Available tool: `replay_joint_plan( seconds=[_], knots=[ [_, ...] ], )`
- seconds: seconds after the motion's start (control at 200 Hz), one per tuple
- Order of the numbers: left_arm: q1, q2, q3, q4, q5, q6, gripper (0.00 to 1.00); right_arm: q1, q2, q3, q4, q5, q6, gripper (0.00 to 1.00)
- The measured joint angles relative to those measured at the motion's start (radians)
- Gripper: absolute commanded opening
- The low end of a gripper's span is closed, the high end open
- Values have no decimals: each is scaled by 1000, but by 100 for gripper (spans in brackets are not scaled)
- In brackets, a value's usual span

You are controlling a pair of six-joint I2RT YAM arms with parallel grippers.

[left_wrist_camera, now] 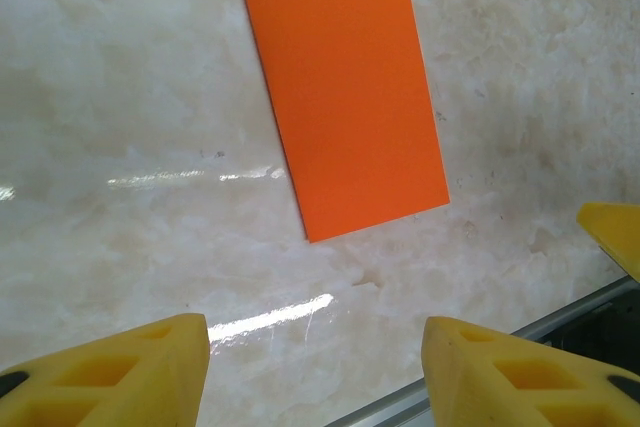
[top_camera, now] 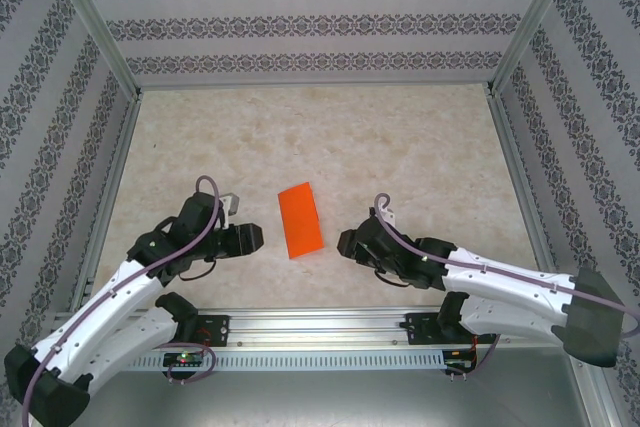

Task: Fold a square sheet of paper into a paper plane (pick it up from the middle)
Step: Third fold the triangle at the center of the table.

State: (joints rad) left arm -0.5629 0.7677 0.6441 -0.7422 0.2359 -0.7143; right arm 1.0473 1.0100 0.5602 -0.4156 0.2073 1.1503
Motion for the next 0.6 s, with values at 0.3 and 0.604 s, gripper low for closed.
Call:
replay_joint_plan(
  seconds=[0.3,0.604],
  knots=[
    [0,214,2,130,65,0,48,-98,140,-6,222,-141,-21,52],
    [0,414,44,226,77,-1,44,-266,397,134,290,-389,-142,50]
  ],
)
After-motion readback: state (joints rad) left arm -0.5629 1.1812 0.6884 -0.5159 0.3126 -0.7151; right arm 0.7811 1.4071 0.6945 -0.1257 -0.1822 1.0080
